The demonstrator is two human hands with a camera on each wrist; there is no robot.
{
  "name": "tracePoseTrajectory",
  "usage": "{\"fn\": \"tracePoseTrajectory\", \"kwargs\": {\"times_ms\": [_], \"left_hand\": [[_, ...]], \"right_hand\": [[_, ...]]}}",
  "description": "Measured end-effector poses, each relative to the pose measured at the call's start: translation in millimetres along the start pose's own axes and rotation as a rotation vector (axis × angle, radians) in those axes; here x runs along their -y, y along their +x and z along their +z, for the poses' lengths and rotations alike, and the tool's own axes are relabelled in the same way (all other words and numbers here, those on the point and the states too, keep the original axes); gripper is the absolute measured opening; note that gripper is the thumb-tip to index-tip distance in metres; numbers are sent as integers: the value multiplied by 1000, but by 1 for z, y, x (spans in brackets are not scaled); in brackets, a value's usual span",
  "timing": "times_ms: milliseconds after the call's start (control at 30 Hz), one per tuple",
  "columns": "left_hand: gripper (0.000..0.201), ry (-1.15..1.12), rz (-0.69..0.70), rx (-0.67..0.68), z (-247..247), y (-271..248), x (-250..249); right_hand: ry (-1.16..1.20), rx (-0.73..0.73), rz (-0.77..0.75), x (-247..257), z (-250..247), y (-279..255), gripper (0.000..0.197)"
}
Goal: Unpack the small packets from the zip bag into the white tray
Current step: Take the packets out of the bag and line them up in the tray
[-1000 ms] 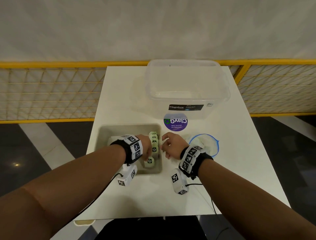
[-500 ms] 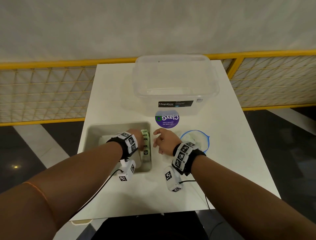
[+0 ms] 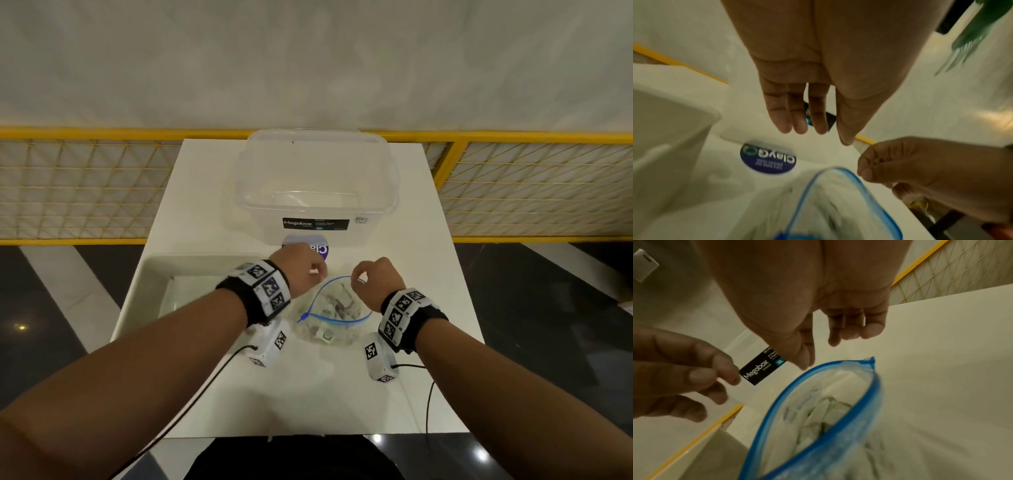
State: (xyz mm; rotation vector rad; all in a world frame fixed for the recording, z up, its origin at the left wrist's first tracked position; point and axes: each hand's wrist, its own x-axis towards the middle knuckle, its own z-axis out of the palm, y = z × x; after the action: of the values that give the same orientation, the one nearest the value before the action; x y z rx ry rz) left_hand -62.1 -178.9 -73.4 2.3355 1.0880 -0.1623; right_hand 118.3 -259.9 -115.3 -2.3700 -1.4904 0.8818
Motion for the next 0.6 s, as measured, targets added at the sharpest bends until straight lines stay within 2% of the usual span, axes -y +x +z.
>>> {"fn": "tracePoseTrajectory", "kwargs": {"times_ms": [67,167,233,367,467,533,600], "left_hand": [[17,69,-9,71,26,10,-13],[32,206,-150,196,64,17,-17],[43,180,-222,235,81,17,-14],[72,-35,-375,165,92,19,-12],[84,-197,-491,110,92,23,-23],[80,-260,-527,83,90,22,-30],[69,-262,-528,87,89,20,-33]], "right_hand": [[-104,96,29,-8,-3,-3,14],[-301,270,19,-17,-3,-11,35],[-257,333,73,-27,5,-11,46],[32,435,166,-34,21,-10,62],[230,419,104,-36,25,-6,68],[279,340,-10,-40,23,-1,74],[283,269,-106,-50,19,2,69]]}}
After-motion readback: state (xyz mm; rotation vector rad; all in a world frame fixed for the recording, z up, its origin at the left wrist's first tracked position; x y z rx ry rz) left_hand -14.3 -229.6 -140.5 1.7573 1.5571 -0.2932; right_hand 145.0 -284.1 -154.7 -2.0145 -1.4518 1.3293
